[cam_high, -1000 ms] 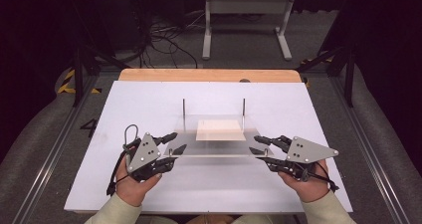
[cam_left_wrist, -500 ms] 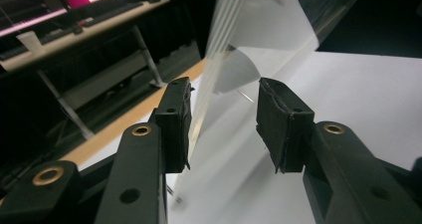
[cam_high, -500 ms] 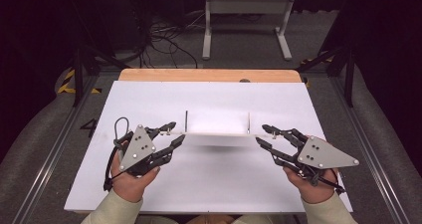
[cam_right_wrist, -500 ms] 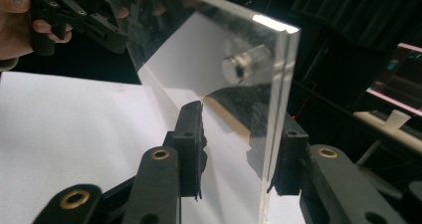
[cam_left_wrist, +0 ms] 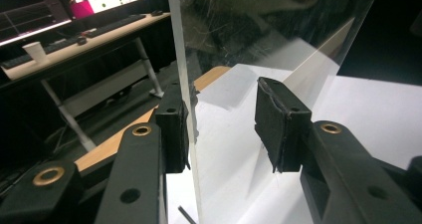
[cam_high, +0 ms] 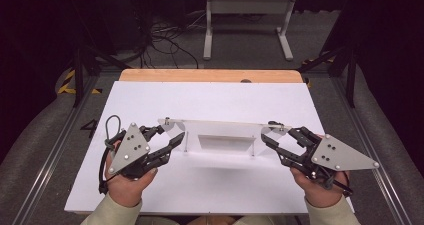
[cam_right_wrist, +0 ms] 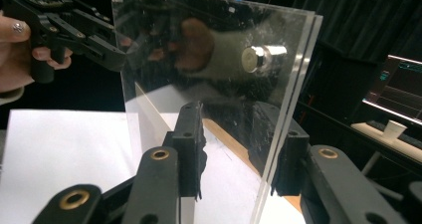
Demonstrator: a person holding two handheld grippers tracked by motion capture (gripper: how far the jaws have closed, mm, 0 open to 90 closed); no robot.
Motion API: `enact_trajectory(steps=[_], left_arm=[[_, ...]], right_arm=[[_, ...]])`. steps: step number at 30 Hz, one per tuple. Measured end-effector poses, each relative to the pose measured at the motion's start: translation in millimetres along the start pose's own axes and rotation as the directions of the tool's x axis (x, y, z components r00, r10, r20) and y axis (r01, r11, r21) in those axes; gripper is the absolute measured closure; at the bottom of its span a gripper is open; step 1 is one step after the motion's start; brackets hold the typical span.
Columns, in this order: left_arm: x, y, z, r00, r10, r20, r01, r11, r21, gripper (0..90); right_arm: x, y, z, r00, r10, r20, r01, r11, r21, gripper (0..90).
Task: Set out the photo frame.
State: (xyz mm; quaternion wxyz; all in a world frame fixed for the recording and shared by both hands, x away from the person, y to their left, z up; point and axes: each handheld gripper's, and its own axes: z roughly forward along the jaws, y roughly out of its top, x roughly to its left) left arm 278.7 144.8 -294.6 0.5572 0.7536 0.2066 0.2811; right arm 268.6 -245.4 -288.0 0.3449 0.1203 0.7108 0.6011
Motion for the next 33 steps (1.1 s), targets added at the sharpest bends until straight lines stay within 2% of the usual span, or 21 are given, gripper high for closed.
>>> enact_trajectory(steps=[3,7,9,11,19,21,26,29,33], left_arm=[[-2.2,4.7,-4.0,0.9999,-0.011,0.008,0.011,0.9999,0.013,58.8],[-4.5,8.0,-7.0,0.9995,-0.028,0.015,0.028,0.9994,0.022,58.9],[-4.5,8.1,-5.7,0.9989,-0.040,0.025,0.039,0.9987,0.033,59.7],[-4.0,6.9,-4.3,0.9986,-0.044,0.031,0.043,0.9988,0.024,60.4],[-2.7,3.3,1.3,0.9986,-0.045,0.026,0.046,0.9987,-0.022,59.3],[-2.3,2.2,1.7,0.9985,-0.052,0.015,0.053,0.9979,-0.038,55.3],[4.1,-2.1,-0.6,0.9976,-0.067,-0.017,0.066,0.9970,-0.040,43.5],[8.8,-8.9,1.6,0.9969,-0.076,-0.020,0.076,0.9969,-0.023,40.4],[13.8,-21.3,6.8,0.9957,-0.090,-0.021,0.091,0.9957,0.018,38.3]], right_arm=[[1.4,4.5,-3.3,0.9992,0.037,-0.011,-0.038,0.999,-0.002,63.4],[2.1,8.3,-5.5,0.9986,0.049,-0.020,-0.049,0.999,-0.011,63.4],[-0.9,8.3,-5.9,0.9973,0.069,-0.026,-0.070,0.997,-0.015,62.4],[-4.2,5.1,-4.1,0.9955,0.092,-0.024,-0.092,0.996,-0.014,61.0],[-11.0,-1.1,0.4,0.9944,0.104,-0.020,-0.104,0.994,-0.043,58.6],[-11.1,-2.1,1.0,0.9941,0.107,-0.018,-0.107,0.993,-0.051,58.4],[-11.9,-6.9,4.1,0.9941,0.108,-0.006,-0.108,0.992,-0.067,56.6],[-14.9,-12.4,8.3,0.9930,0.118,0.007,-0.118,0.992,-0.053,55.6],[-21.3,-26.9,17.4,0.9889,0.146,0.028,-0.146,0.989,-0.004,54.9]])
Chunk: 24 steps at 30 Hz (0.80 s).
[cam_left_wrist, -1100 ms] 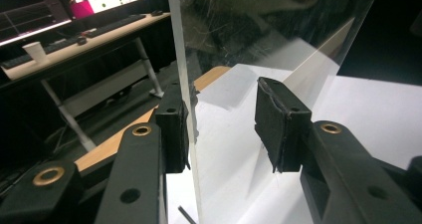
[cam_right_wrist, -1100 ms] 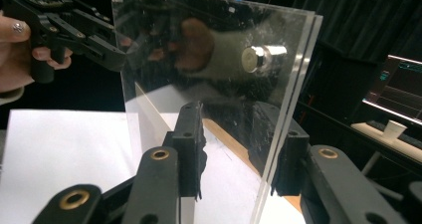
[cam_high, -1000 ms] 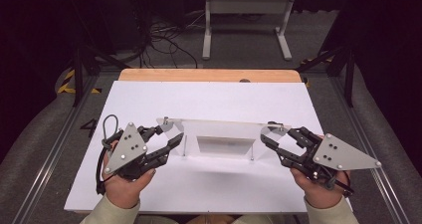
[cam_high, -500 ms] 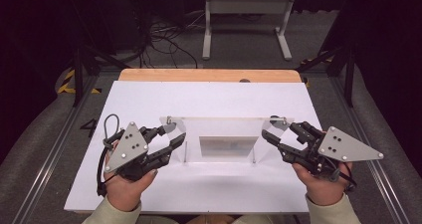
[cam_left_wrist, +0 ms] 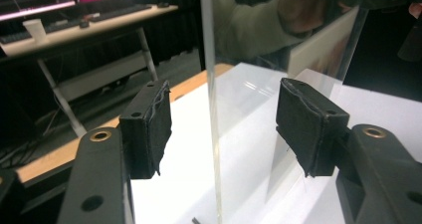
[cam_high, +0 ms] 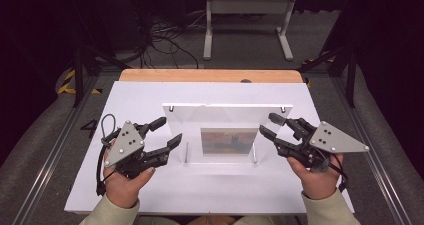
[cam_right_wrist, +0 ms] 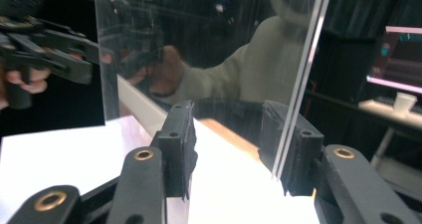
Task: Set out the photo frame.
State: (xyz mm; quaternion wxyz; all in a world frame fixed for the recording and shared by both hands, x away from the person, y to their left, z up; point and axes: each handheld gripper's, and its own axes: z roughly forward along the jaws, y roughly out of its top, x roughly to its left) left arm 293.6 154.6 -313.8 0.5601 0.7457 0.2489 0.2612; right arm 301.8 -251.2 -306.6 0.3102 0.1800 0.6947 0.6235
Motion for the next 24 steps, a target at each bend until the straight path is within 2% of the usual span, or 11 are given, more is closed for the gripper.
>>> enact_trajectory(steps=[1,3,5,8,18,24], left_arm=[[0.0,0.0,0.0,1.0000,0.000,0.000,0.000,1.0000,0.000,37.7],[3.6,-7.4,2.0,1.0000,-0.005,-0.006,0.005,0.9998,0.018,36.9],[5.6,-10.4,2.6,1.0000,-0.005,-0.005,0.006,0.9997,0.025,36.8],[10.4,-19.4,3.4,0.9997,-0.022,-0.008,0.023,0.9982,0.056,36.2],[17.3,-35.8,7.8,0.9987,-0.049,-0.010,0.050,0.9929,0.108,35.4],[20.7,-41.5,8.1,0.9980,-0.063,-0.012,0.064,0.9902,0.125,34.5]], right_arm=[[0.0,0.0,0.0,1.0000,0.000,0.000,0.000,1.000,0.000,54.9],[-7.5,-11.4,6.9,0.9993,0.031,0.021,-0.032,0.998,0.046,55.5],[-9.3,-13.8,8.4,0.9991,0.035,0.025,-0.036,0.998,0.050,55.6],[-16.9,-23.6,14.4,0.9972,0.070,0.025,-0.071,0.995,0.065,56.2],[-23.3,-29.6,19.2,0.9968,0.077,0.022,-0.078,0.994,0.075,56.9],[-27.3,-37.6,25.5,0.9952,0.080,0.055,-0.086,0.990,0.108,55.8]])
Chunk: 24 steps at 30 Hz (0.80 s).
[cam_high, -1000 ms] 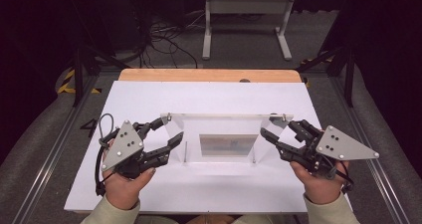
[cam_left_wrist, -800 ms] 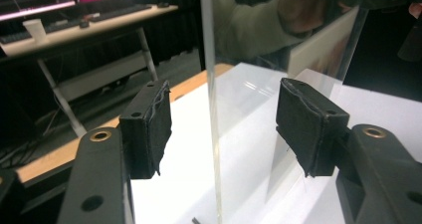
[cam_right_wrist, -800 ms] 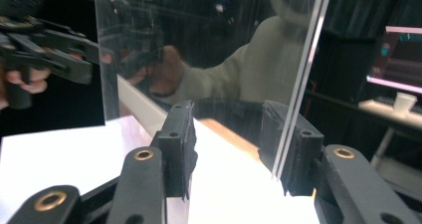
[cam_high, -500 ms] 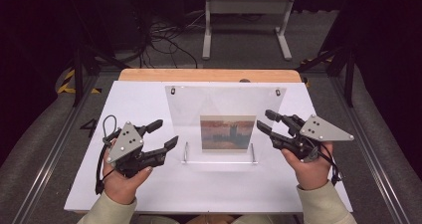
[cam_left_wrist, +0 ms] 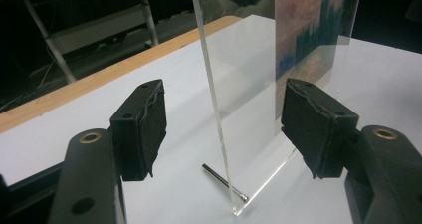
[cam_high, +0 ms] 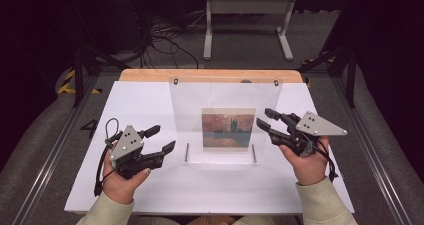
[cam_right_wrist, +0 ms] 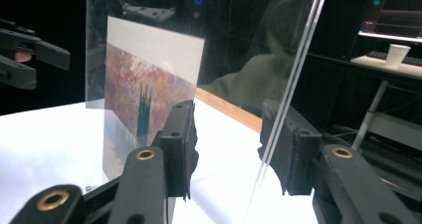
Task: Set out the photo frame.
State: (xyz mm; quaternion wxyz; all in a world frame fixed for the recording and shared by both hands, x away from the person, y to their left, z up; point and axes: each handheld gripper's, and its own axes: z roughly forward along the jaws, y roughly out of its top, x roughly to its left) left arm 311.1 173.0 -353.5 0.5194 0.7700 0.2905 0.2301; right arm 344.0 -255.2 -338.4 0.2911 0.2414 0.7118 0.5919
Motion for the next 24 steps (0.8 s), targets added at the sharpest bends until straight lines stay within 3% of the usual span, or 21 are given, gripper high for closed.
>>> enact_trajectory(steps=[6,9,18,20,24], left_arm=[[2.9,-4.6,0.3,0.9999,-0.015,0.001,0.015,0.9998,0.011,34.2],[4.8,-8.4,0.6,0.9997,-0.025,0.000,0.025,0.9995,0.018,34.1],[8.6,-15.0,0.2,0.9992,-0.039,0.000,0.039,0.9989,0.028,33.0],[9.1,-16.0,-0.4,0.9991,-0.041,0.002,0.041,0.9987,0.028,32.5],[10.8,-17.4,-2.1,0.9992,-0.040,-0.002,0.040,0.9989,0.022,31.8]], right_arm=[[-3.1,-6.9,4.7,0.9998,0.019,0.012,-0.019,0.999,0.026,55.8],[-4.3,-11.5,7.9,0.9992,0.039,-0.003,-0.039,0.999,0.034,55.1],[-3.0,-11.8,7.5,0.9996,0.027,0.007,-0.028,0.998,0.051,52.9],[-1.8,-10.5,5.5,0.9991,0.029,0.031,-0.030,0.998,0.052,44.3],[-1.4,-6.9,-0.3,0.9988,0.036,0.034,-0.038,0.998,0.047,38.4]])
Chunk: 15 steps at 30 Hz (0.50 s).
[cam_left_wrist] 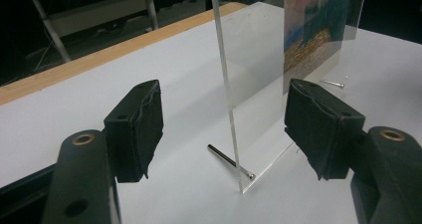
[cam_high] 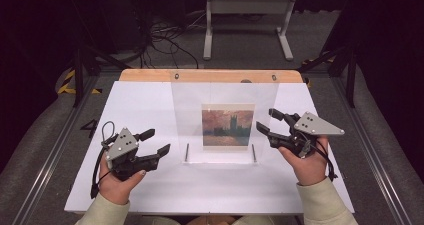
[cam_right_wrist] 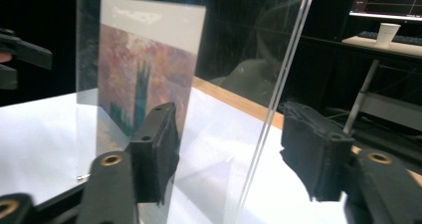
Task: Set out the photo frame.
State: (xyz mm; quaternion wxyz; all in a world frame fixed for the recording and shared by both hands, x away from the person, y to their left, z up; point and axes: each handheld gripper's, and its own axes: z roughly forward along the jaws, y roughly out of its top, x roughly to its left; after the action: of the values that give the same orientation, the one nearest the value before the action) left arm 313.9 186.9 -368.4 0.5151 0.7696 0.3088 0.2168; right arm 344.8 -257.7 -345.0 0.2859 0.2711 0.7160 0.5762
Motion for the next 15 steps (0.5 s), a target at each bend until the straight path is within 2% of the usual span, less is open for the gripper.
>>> enact_trajectory(steps=[3,7,9,15], left_arm=[[1.3,-1.1,-1.9,1.0000,-0.002,-0.001,0.002,1.0000,-0.003,31.2],[3.1,-3.2,-5.0,1.0000,-0.007,-0.002,0.007,1.0000,-0.004,30.1],[4.3,-4.5,-6.7,1.0000,-0.009,-0.001,0.009,0.9999,-0.005,29.6],[8.8,-9.9,-9.6,0.9998,-0.016,-0.008,0.016,0.9999,-0.002,28.7]], right_arm=[[-0.2,5.0,-7.8,1.0000,-0.009,0.000,0.009,1.000,-0.002,33.7],[0.4,12.7,-21.1,1.0000,0.001,-0.007,-0.001,1.000,0.018,28.9],[0.7,14.0,-26.7,0.9999,-0.003,-0.015,0.004,1.000,0.025,28.9],[-4.0,14.2,-41.5,1.0000,0.001,0.000,-0.001,0.999,0.051,27.9]])
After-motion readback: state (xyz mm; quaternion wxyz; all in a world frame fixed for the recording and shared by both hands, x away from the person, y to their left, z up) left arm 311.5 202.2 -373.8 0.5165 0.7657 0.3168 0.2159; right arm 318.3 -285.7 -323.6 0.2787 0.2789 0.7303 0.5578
